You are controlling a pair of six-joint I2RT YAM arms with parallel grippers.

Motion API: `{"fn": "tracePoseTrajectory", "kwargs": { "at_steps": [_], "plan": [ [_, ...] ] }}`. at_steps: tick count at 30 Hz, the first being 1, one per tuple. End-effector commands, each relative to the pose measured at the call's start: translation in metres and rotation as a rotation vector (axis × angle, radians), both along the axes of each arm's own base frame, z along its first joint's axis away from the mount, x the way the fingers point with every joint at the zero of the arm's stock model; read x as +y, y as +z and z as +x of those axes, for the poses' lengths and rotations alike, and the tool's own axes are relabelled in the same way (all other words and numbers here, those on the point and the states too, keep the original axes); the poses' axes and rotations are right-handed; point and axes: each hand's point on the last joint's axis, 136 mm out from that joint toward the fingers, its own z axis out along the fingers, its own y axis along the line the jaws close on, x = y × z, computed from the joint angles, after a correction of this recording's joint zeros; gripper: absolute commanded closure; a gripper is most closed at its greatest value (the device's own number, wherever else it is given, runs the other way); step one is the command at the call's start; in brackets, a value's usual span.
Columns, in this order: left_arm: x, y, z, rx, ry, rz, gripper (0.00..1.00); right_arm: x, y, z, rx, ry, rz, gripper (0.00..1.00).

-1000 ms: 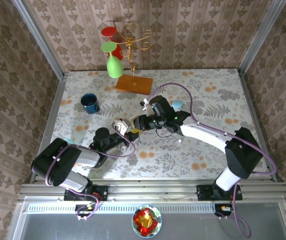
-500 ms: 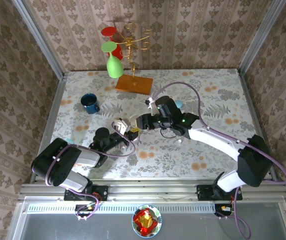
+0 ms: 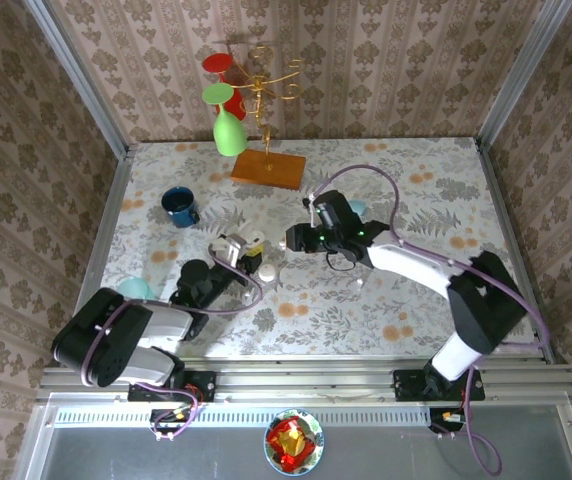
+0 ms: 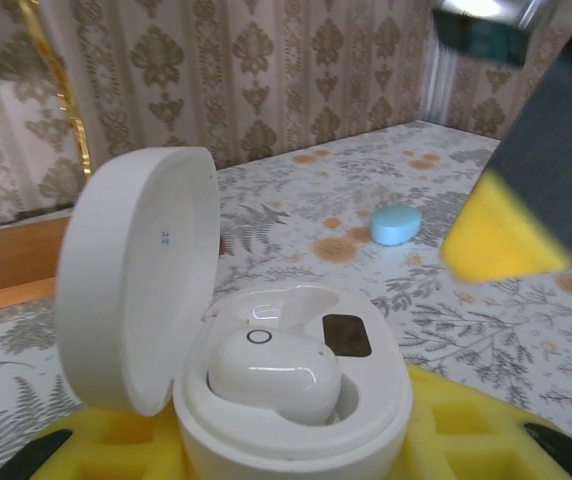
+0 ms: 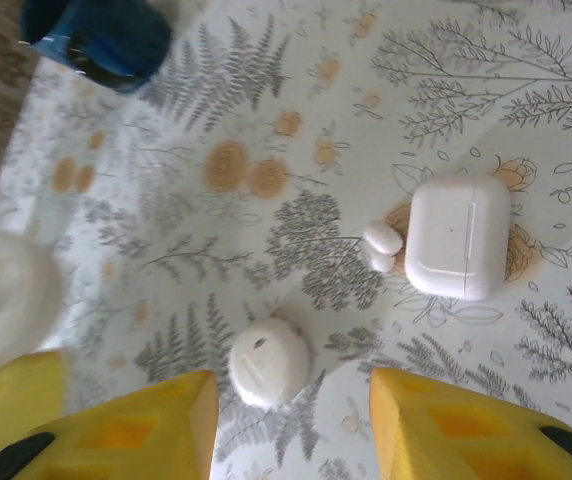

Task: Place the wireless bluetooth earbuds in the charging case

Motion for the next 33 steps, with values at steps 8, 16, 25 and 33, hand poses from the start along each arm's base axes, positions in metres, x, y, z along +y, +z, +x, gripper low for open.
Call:
{"fn": "tracePoseTrajectory", "kwargs": {
  "at_steps": [8,16,25,33],
  "plan": [
    [0.032,0.015,0.005,-0.087,0.169,0.010,0.98,0.032,-0.051,0.043,0.096,0.027,-0.117,0.56],
    [0.035,0.017,0.005,-0.095,0.184,0.014,0.98,0.048,-0.081,0.056,0.150,0.032,-0.173,0.55],
    [0.031,0.013,0.006,-0.077,0.163,0.016,0.98,0.030,-0.094,0.059,0.149,-0.015,-0.276,0.55],
    [0.027,0.009,0.007,-0.063,0.147,0.019,0.98,0.031,-0.101,0.055,0.175,0.029,-0.302,0.54]
  ]
}}
